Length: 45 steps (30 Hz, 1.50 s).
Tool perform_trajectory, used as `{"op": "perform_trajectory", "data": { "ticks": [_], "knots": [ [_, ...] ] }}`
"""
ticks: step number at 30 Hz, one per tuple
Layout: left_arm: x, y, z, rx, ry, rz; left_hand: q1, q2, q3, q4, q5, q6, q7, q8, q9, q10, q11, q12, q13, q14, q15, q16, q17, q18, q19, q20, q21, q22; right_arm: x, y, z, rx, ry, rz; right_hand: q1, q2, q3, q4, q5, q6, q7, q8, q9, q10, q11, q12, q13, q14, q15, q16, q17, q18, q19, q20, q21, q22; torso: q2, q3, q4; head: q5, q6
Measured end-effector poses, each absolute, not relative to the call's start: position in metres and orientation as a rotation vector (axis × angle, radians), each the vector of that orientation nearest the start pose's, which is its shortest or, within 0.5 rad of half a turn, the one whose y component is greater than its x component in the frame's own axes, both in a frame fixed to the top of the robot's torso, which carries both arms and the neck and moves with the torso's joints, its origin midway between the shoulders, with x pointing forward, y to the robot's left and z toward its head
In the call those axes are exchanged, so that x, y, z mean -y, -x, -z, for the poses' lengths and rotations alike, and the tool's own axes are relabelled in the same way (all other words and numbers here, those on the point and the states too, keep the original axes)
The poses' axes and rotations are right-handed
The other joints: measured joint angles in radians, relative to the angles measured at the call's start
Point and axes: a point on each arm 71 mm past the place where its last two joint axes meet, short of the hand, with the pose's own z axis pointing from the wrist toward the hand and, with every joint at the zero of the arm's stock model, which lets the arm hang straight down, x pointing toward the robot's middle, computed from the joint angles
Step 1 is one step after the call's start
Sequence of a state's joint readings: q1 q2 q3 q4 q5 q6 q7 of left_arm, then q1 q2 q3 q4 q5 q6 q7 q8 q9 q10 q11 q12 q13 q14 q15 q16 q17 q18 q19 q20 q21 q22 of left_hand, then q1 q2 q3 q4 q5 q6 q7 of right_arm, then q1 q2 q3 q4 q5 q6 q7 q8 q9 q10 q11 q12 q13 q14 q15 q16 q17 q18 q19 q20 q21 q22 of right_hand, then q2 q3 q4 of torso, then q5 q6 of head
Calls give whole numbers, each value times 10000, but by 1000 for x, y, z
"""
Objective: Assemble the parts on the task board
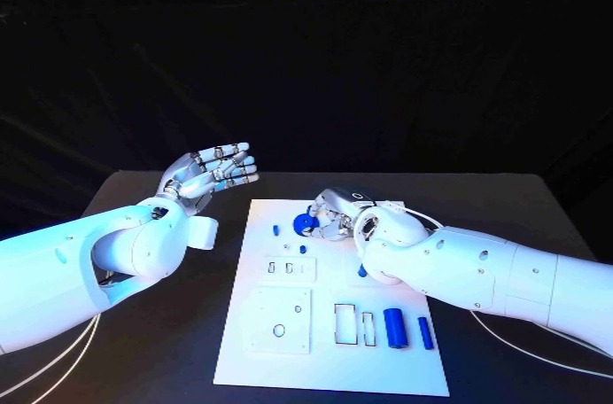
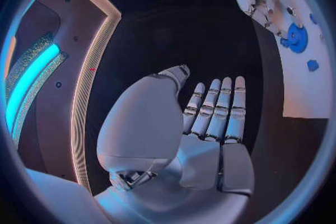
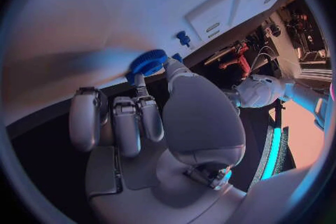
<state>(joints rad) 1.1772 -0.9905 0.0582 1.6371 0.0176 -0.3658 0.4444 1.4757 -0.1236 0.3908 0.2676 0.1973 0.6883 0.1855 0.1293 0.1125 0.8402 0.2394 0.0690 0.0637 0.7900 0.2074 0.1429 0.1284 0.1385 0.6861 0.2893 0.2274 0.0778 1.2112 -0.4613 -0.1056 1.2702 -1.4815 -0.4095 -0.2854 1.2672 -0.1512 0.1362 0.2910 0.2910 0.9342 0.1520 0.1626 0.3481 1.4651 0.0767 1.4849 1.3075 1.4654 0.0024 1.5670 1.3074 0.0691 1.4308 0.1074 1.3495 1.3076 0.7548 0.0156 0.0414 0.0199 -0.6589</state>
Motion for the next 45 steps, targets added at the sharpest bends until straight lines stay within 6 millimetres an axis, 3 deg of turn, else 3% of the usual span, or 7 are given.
{"op": "perform_trajectory", "data": {
  "ticks": [3,10,17,20,28,36,45],
  "knots": [
    [-255,-476,141,-12355,11246,15416,0,0,0,0,0,0,0,0,0,0,0,0,0,0,0,0,0,1,0,0,0,0,87,-512,209,-16338,1180,-6073,12,-5,59,-19,107,19,-15,6,11,0,0,0,0,0,0,0,0,0,21,-22,0,0,-1,0,-6,1,11],
    [-258,-477,141,-12324,11268,15334,0,0,0,0,0,0,0,0,0,0,0,0,0,0,0,0,-1,0,0,0,0,0,124,-506,201,-15840,406,-6552,419,-149,321,-69,266,36,1,-120,-36,-1,0,0,0,0,-1,0,-1,2,-62,-23,-284,-1,-41,0,-46,8,87],
    [-260,-480,143,-12292,11301,15232,0,0,0,0,0,0,0,0,0,0,0,0,0,0,0,0,-2,0,0,0,0,0,181,-499,175,-15468,-821,-7368,1195,-289,769,-247,108,35,1,-210,-85,-1,0,-126,-1,0,-1,0,-1,1,-167,20,-478,-2,-169,39,-172,38,96],
    [-260,-481,144,-12302,11308,15219,0,0,0,0,0,0,0,0,-1,0,0,0,0,0,0,0,-2,0,0,0,0,0,208,-495,168,-15520,-1442,-7600,1463,-463,928,-407,108,10,27,-248,-100,-1,0,-135,-1,0,-1,0,4,0,-167,20,-522,-2,-238,58,-243,-1,71],
    [-261,-481,145,-12334,11330,15167,0,0,59,-3,0,0,0,0,-1,0,0,0,0,0,0,0,-2,1,0,0,0,-9,272,-481,176,-16106,-2310,-7517,2030,-738,1181,-665,-319,46,62,-280,-120,-2,0,-183,-1,0,-1,0,6,1,-239,19,-582,-2,-356,117,-386,-123,-40],
    [-262,-481,146,-12349,11343,15132,0,0,57,-1,0,0,0,0,-1,0,0,0,0,0,0,0,-3,1,0,0,0,-8,288,-480,193,-16473,-2414,-7316,2072,-781,1140,-705,-319,18,90,-333,-145,-2,0,-183,-2,-1,-2,0,6,0,-238,19,-628,5,-416,184,-503,-73,-146],
    [-262,-481,147,-12376,11350,15137,0,0,56,0,0,0,0,0,-1,0,0,0,0,0,0,0,5,0,0,0,0,-8,280,-493,205,-16531,-2361,-7113,2109,-818,1170,-736,-43,18,89,-333,-154,-2,0,-221,-2,-1,-2,-1,5,1,-238,19,-628,5,-415,201,-499,-65,-158]
  ]
}}
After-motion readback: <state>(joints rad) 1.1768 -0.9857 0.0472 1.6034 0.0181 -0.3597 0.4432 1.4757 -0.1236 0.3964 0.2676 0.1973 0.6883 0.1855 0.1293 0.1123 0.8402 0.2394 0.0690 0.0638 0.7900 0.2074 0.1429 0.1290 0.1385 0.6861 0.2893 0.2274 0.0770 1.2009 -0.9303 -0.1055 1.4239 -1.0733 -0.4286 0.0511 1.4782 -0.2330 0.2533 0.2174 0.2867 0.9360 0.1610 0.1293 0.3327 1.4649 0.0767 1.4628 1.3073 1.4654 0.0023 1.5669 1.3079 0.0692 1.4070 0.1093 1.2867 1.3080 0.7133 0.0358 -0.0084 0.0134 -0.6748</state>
